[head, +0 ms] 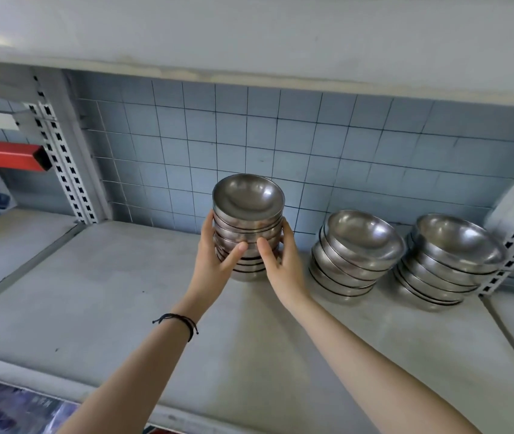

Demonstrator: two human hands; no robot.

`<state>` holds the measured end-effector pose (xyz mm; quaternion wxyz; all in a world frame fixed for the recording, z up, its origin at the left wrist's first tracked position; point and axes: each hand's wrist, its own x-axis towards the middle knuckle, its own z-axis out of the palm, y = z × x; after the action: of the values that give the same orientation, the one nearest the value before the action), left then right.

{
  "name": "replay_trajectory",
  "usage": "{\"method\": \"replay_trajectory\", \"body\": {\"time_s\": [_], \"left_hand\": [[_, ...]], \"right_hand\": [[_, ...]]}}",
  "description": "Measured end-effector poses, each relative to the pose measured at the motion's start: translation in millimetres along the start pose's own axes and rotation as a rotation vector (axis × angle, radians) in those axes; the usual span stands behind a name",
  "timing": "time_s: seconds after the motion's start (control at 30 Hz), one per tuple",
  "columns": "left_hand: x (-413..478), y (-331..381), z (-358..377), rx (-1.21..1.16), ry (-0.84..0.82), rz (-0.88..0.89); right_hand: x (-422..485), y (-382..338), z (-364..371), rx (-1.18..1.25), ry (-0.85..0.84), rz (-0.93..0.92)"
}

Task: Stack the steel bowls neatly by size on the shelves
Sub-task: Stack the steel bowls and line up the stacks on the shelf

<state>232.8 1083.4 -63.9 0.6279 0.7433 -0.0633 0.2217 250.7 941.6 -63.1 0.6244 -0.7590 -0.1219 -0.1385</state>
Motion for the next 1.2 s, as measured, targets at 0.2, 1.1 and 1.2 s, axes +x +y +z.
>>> {"method": "replay_trajectory", "body": {"time_s": [0.2, 1.1, 1.2], "left_hand": [[-1, -7, -7, 0.03, -0.094, -0.044], [-120, 85, 33, 1.383, -0.6, 0.191], [-146, 105, 85, 1.355, -0.612, 0.237]], "right_hand": [[-7, 3, 2, -0.02, -0.023, 0.011], [-136, -57, -197, -1.196, -0.493, 0.227], [-164, -57, -249, -1.198, -0.447, 0.232]]}}
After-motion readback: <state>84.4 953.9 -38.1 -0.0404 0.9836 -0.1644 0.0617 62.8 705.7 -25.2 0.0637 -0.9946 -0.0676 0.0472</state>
